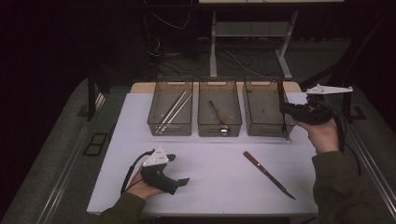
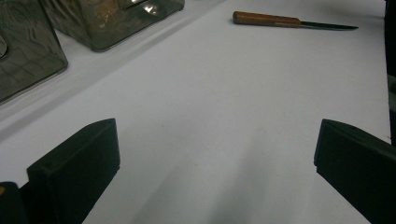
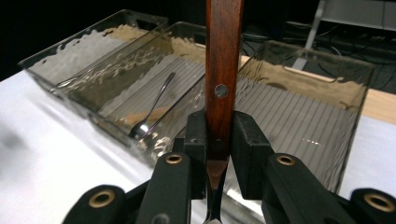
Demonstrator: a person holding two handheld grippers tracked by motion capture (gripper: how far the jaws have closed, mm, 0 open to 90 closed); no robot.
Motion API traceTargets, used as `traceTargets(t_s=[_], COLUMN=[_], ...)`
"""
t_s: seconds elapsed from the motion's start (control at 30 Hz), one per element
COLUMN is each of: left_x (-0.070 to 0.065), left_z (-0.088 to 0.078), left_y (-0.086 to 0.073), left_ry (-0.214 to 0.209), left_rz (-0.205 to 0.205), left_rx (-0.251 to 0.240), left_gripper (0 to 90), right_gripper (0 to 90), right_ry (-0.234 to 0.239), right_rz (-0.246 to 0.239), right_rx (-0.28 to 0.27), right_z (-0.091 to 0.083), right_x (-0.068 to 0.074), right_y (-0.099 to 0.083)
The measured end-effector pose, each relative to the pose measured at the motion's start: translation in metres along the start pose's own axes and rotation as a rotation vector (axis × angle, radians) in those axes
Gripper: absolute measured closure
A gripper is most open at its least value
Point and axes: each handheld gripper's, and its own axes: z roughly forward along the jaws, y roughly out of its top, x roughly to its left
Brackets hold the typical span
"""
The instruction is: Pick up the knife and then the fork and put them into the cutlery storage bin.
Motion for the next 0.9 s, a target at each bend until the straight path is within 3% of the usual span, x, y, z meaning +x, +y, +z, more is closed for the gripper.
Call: traceTargets(t_s=[0.5,0.9], left_x=[0.000,-0.001], left_z=[0.000,0.001], left_y=[0.000,0.001], left_ry=[0.015,0.008], left_rz=[-0.008,0.000], left_rx=[-0.004,-0.002], left_gripper=[0.0,0.0], right_gripper=[77.3,77.3], right_ry=[-0.086,-0.156], right_rz=[0.018,0.013], right_rx=[-0.008,0.040], right_z=[0.024,0.055], right_x=[-0.021,-0.042], right_y=[0.033,0.035])
